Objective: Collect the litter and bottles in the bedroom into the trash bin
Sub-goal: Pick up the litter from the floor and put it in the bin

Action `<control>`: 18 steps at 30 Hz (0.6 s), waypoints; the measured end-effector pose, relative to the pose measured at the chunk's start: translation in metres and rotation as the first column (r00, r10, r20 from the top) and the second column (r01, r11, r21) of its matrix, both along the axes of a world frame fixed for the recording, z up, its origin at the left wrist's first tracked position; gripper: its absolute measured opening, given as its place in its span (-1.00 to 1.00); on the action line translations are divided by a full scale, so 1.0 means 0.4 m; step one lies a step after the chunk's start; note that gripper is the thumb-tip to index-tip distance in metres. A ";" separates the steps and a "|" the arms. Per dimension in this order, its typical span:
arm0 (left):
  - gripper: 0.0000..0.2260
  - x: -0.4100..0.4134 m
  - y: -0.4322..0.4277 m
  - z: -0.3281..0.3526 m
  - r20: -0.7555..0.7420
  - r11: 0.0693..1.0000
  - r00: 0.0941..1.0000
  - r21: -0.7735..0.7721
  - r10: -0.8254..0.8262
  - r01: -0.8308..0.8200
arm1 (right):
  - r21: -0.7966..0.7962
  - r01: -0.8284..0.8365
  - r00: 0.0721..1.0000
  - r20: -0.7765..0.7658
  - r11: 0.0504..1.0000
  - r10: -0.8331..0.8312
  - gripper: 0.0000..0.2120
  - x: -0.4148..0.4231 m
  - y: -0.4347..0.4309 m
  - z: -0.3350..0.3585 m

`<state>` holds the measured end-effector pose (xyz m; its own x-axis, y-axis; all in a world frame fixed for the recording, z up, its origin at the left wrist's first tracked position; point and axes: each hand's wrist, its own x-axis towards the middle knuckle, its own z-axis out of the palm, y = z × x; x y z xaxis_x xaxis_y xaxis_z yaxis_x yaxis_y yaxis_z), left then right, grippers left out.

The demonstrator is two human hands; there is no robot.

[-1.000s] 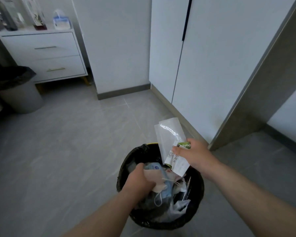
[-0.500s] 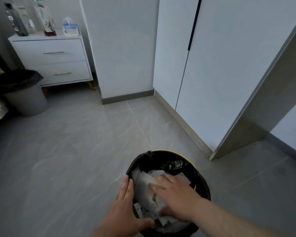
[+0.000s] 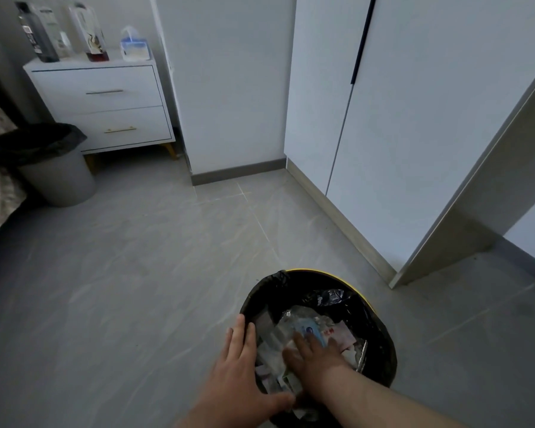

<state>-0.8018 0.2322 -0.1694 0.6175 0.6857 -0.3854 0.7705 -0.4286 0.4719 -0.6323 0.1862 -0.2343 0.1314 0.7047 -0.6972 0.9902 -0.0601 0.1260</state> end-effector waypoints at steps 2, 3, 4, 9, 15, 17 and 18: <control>0.07 -0.008 0.002 0.022 -0.009 1.000 1.000 0.001 -0.015 0.015 | 0.121 0.028 0.998 -0.067 0.992 -0.020 -0.19 -0.004 0.002 0.059; 0.02 -0.013 0.004 0.036 0.004 1.000 1.000 0.009 -0.010 0.010 | 0.175 0.029 0.996 -0.093 0.984 -0.013 -0.19 -0.005 0.001 0.098; -0.02 -0.019 0.006 0.054 0.020 1.000 1.000 0.029 -0.005 0.005 | 0.211 0.022 0.994 -0.112 0.977 0.002 -0.18 -0.007 -0.001 0.135; -0.16 -0.059 0.017 0.140 0.127 0.996 0.990 0.054 0.059 -0.066 | 0.340 0.190 0.959 -0.264 0.921 -0.100 -0.25 -0.025 -0.003 0.271; -0.34 -0.108 0.076 0.150 0.299 0.972 0.926 -0.034 0.232 -0.232 | 0.527 0.414 0.848 -0.520 0.742 -0.104 -0.53 -0.058 0.069 0.323; -0.42 -0.098 0.121 0.123 0.340 0.958 0.897 -0.054 0.282 -0.281 | 0.567 0.441 0.830 -0.553 0.696 -0.074 -0.61 -0.058 0.110 0.311; -0.46 -0.086 0.148 0.105 0.362 0.954 0.884 -0.056 0.296 -0.296 | 0.588 0.438 0.834 -0.547 0.680 -0.064 -0.63 -0.052 0.130 0.301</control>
<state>-0.8362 0.2913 -0.1275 0.4824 0.8586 -0.1735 0.6369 -0.2078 0.7424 -0.6532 0.2383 -0.1139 0.1846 0.9801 -0.0732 0.8422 -0.1961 -0.5022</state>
